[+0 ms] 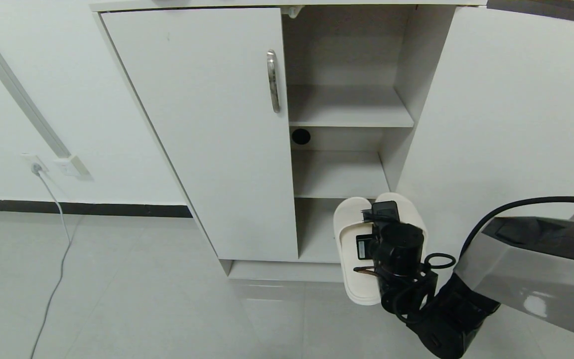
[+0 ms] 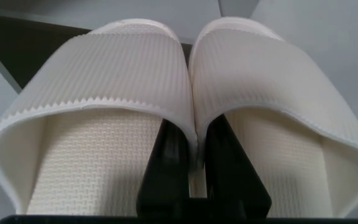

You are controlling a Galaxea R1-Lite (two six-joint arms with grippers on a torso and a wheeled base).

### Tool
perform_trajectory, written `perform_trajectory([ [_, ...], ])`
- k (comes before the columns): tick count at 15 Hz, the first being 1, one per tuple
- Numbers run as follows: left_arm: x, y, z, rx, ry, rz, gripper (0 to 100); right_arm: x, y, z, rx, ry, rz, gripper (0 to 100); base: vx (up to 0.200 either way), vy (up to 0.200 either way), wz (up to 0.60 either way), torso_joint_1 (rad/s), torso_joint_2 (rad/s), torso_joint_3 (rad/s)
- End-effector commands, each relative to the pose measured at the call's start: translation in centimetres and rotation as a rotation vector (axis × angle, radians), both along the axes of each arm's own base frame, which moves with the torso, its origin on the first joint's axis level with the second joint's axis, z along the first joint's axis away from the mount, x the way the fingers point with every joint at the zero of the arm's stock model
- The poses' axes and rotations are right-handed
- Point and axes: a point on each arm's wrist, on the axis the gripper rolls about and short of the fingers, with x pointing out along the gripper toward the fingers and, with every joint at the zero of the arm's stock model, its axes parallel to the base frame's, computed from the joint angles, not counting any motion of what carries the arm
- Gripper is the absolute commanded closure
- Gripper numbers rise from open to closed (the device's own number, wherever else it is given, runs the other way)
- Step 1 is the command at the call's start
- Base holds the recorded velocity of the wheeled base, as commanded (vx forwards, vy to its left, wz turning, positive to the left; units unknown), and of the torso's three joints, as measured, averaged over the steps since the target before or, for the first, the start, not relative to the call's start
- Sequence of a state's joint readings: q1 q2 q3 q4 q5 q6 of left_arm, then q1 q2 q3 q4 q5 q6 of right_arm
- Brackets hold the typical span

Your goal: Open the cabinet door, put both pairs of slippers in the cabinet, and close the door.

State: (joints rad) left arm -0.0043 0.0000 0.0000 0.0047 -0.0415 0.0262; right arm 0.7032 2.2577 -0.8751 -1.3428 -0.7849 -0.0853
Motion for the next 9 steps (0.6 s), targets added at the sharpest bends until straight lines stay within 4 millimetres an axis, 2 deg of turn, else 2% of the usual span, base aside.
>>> perform_trajectory([
  [1,0.0,0.0,0.0,0.000,0.001,0.000,100,-0.1,0.6,-0.2,0.003,0.000,0.017,100,0.000,0.000,0.00,0.000,0.00,0.000],
  [3,0.0,0.0,0.0,0.000,0.001,0.000,100,0.5,1.7,-0.4,0.026,-0.020,0.034,100,0.000,0.000,0.00,0.000,0.00,0.000],
  [6,0.0,0.0,0.0,0.000,0.001,0.000,100,2.9,3.8,-1.2,0.075,-0.064,0.033,100,0.000,0.000,0.00,0.000,0.00,0.000],
  [9,0.0,0.0,0.0,0.000,0.001,0.000,100,4.9,5.1,-0.9,0.133,-0.056,0.028,100,0.000,0.000,0.00,0.000,0.00,0.000],
])
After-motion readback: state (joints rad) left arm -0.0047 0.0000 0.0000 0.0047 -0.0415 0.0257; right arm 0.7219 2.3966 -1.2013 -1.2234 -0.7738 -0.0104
